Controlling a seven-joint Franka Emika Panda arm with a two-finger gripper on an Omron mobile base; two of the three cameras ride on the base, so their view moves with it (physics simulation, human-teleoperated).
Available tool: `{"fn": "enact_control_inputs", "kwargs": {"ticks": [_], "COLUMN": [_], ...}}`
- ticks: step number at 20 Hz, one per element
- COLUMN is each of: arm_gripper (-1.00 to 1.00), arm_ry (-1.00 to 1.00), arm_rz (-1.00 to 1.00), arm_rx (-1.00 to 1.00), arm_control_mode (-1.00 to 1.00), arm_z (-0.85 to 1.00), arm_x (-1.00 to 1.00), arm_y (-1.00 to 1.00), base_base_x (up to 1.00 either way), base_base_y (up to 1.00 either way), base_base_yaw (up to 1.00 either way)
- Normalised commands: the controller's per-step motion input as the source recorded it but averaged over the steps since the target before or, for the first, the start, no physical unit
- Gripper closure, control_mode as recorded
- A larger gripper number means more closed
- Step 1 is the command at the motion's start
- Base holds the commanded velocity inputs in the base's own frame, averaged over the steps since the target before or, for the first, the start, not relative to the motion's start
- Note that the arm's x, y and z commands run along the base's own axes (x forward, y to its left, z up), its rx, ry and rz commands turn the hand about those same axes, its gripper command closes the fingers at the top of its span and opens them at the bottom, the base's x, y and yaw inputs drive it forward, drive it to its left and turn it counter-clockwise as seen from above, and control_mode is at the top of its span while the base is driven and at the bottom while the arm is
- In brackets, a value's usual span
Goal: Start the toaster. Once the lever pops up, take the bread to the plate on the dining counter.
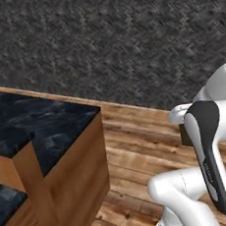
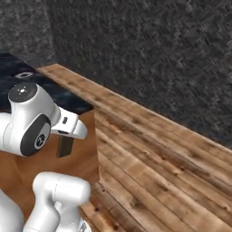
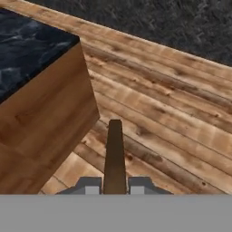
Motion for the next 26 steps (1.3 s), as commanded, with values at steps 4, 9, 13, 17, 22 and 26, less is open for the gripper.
{"fn": "enact_control_inputs", "kwargs": {"ticks": [4,9,13,17,22,26], "arm_gripper": [1.00,1.00,1.00,1.00,1.00,1.00], "arm_ry": [0.00,0.00,0.00,0.00,0.00,0.00], "arm_rz": [0.00,0.00,0.00,0.00,0.00,0.00], "arm_rx": [0.00,0.00,0.00,0.00,0.00,0.00], "arm_control_mode": [1.00,1.00,1.00,1.00,1.00,1.00], "arm_z": [0.00,0.00,0.00,0.00,0.00,0.00], "arm_x": [0.00,0.00,0.00,0.00,0.00,0.00], "arm_y": [0.00,0.00,0.00,0.00,0.00,0.00], "base_base_x": [1.00,1.00,1.00,1.00,1.00,1.00], "base_base_y": [-0.55,-0.70,-0.80,-0.80,-0.88,-0.86], "base_base_yaw": [0.50,0.49,0.47,0.47,0.48,0.50]}}
